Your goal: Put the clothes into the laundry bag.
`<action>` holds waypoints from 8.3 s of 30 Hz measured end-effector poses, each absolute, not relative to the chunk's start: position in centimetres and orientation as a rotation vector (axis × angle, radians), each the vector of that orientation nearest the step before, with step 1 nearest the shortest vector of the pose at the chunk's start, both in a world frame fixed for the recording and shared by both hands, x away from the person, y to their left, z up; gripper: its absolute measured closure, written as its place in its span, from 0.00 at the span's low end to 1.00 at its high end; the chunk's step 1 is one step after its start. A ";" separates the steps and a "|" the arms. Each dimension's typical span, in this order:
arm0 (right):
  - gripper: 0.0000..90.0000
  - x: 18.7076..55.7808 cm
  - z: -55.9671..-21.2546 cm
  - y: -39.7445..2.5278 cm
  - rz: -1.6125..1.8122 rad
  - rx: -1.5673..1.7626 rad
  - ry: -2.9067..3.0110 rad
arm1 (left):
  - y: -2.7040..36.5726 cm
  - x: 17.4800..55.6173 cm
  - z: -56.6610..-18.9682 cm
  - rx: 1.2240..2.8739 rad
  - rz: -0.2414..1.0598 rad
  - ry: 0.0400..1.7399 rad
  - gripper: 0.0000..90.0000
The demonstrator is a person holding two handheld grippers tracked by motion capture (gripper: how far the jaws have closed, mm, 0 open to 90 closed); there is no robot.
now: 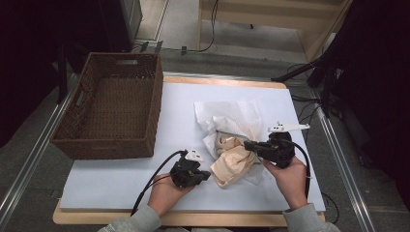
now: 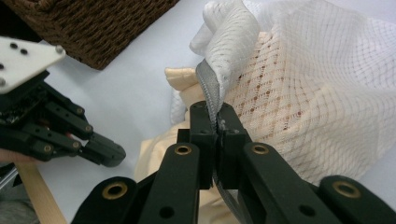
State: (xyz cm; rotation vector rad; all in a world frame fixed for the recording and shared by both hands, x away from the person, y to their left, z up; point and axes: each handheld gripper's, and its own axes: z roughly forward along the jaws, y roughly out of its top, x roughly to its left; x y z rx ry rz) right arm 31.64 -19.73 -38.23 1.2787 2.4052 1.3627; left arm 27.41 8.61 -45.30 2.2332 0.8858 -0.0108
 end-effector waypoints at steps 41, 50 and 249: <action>0.97 30.8 -39.0 -19.7 1.313 1.321 2.410 | 1.3 30.7 -44.7 2.161 0.053 0.795 1.00; 0.99 31.0 -38.8 -19.7 1.323 1.322 2.408 | 0.2 33.3 -43.5 2.174 0.081 0.806 1.00; 0.93 34.1 -41.9 -19.7 1.303 1.327 2.427 | 6.2 43.0 -44.6 2.207 0.116 1.066 0.63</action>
